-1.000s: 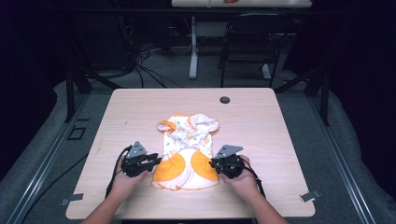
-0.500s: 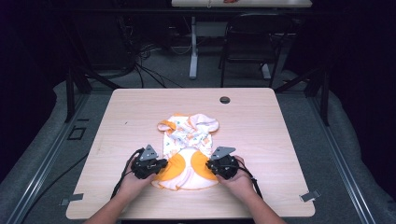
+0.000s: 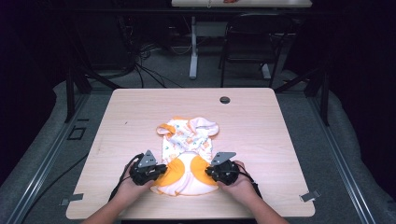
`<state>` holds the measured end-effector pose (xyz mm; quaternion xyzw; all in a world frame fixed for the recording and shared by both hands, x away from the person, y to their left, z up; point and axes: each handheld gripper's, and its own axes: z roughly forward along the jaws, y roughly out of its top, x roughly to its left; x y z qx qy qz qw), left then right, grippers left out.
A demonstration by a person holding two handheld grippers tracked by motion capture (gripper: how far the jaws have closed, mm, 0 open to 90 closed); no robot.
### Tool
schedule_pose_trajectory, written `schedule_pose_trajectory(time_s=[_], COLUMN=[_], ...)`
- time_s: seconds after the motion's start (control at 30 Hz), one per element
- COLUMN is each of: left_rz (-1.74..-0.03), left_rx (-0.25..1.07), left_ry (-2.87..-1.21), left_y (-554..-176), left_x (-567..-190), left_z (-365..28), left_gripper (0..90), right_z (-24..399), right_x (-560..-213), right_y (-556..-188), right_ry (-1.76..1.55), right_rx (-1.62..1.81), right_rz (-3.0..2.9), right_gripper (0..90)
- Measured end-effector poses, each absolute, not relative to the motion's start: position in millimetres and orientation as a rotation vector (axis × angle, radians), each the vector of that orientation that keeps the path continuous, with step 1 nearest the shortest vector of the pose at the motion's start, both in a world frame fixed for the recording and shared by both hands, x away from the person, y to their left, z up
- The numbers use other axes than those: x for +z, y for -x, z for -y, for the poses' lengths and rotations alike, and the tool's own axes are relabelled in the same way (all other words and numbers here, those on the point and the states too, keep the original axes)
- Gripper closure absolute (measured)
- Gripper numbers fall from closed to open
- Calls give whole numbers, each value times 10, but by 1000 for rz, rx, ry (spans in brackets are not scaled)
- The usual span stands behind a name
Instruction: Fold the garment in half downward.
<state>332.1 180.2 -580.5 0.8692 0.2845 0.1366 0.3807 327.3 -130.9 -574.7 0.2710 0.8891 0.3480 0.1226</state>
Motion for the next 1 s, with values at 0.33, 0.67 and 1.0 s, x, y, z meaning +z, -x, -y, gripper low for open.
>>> schedule_pose_trajectory(time_s=[0.33, 0.67, 1.0], left_rz=[-705, -709, -681], left_rx=[328, 287, 301], left_ry=[-2257, -2270, -2287], left_y=[-3136, -3011, -3078], left_x=[-5777, -5762, -5651], left_z=[-1819, -1829, -1824], left_gripper=[829, 829, 733], right_z=[1284, 1294, 1273], right_x=[-5728, -5722, -5558], right_y=[-3076, -2957, -3031], right_ry=[-727, -702, -670], right_rx=[1000, 1006, 980], right_rz=[-2650, -2679, -2724], right_gripper=[828, 828, 861])
